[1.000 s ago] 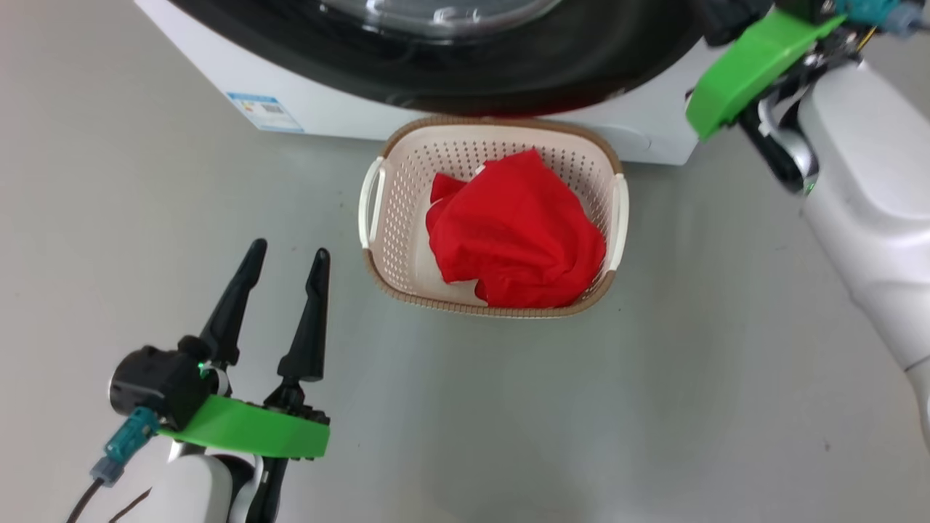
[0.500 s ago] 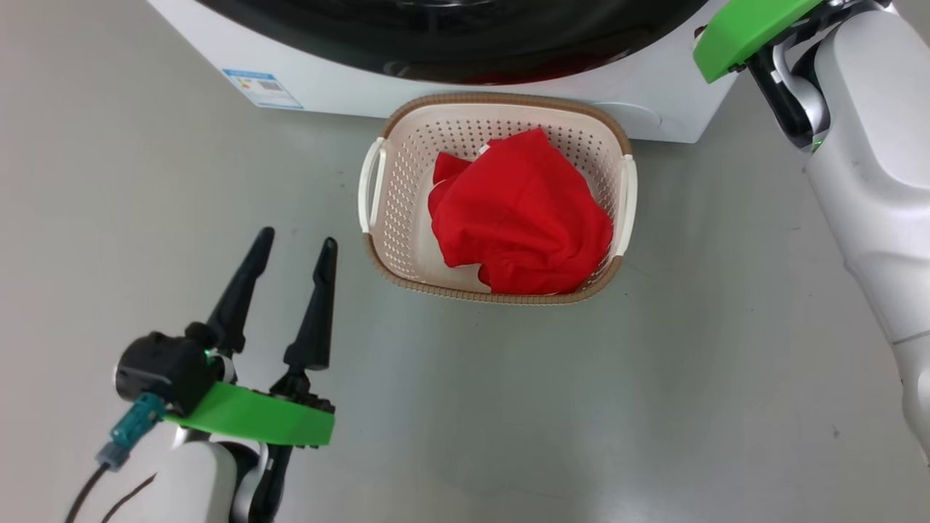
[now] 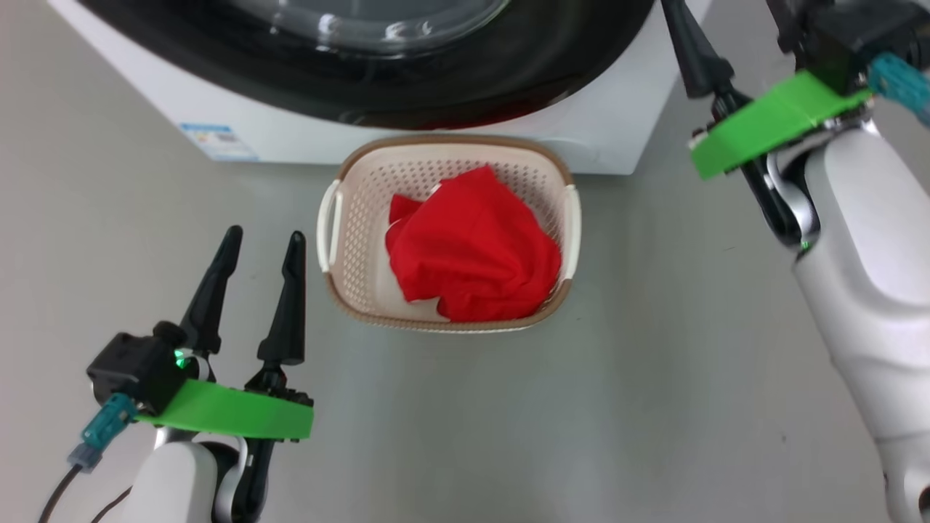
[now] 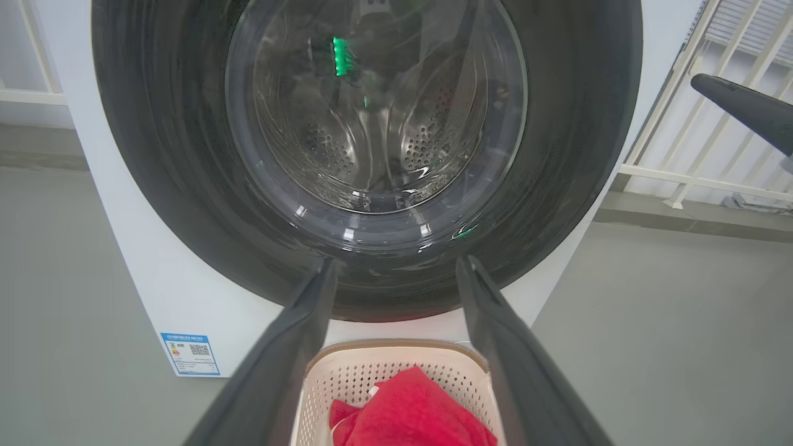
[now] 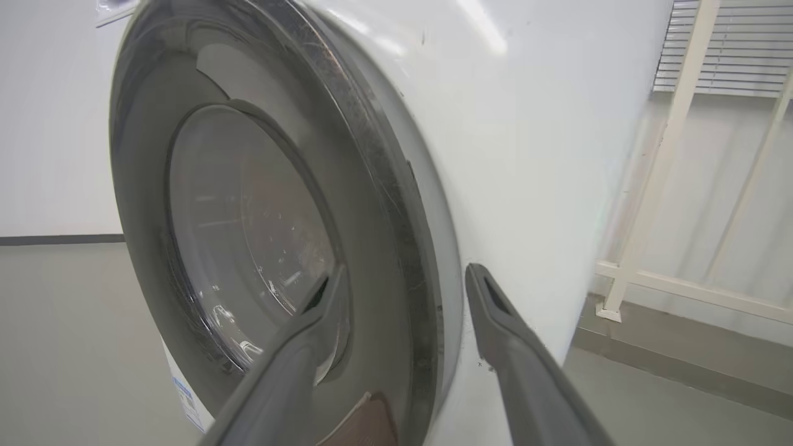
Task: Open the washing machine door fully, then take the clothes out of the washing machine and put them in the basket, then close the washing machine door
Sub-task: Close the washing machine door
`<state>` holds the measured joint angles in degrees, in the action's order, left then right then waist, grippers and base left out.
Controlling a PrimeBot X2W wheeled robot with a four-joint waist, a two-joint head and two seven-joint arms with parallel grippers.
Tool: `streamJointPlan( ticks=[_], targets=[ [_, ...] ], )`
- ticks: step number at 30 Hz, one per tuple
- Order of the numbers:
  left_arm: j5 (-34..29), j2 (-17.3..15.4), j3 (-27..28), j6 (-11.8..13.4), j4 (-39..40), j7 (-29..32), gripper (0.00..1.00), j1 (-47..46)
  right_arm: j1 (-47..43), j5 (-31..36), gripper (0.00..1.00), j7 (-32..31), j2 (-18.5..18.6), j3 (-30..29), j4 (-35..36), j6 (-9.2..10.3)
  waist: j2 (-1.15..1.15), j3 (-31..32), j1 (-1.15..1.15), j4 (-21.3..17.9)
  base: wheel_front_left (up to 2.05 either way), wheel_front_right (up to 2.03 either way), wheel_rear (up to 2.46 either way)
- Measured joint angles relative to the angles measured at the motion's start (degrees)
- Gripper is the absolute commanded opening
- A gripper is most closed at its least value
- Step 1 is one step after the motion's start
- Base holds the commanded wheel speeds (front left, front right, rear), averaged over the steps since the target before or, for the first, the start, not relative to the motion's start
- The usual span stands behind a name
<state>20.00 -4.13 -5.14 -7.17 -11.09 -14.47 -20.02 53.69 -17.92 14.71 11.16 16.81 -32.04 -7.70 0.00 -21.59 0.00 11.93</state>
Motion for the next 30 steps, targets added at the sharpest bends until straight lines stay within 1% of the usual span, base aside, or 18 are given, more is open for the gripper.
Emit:
streamJointPlan(
  ticks=[5, 11, 15, 20, 26, 30],
  targets=[
    [-0.3, -0.2, 0.77, 0.0, 0.33, 0.0, 1.0, 1.39, -7.86, 0.45, 1.0, 0.0, -0.8, -3.52, 5.01, 0.0, 0.0, 2.51, 0.0, -2.42, 0.0, 0.0, 0.0],
    [-0.86, -0.64, 1.88, -0.01, 1.83, -0.01, 1.0, 3.19, -16.72, 1.48, 1.0, 0.0, -2.36, -6.2, 9.37, 0.0, 0.0, 5.65, 0.0, -5.43, 0.0, 0.0, 0.0],
    [-0.86, -1.01, 1.9, 0.0, 1.83, -0.01, 1.0, 5.29, -22.12, 1.94, 1.0, 0.0, -2.56, -8.36, 11.85, 0.0, 0.0, 7.89, 0.0, -7.15, 0.0, 0.0, 0.0],
    [-1.51, -1.96, 2.48, 0.0, 2.52, 0.0, 1.0, 7.83, -27.9, 1.94, 1.0, 0.0, -2.67, -9.21, 16.55, 0.01, 0.0, 10.39, 0.0, -9.2, 0.0, 0.0, 0.0],
    [-1.97, -2.41, 2.4, -0.01, 5.32, 0.0, 1.0, 10.52, -35.42, 1.91, 1.0, 0.0, -2.74, -13.03, 20.25, 0.02, 0.0, 13.22, 0.0, -10.75, 0.0, 0.0, 0.0],
    [-2.26, -2.91, 2.21, -0.01, 5.23, 0.0, 1.0, 12.73, -38.6, 1.86, 1.0, 0.0, -2.82, -14.74, 21.45, 0.03, 0.0, 14.57, 0.0, -11.18, 0.0, 0.0, 0.0]
  ],
)
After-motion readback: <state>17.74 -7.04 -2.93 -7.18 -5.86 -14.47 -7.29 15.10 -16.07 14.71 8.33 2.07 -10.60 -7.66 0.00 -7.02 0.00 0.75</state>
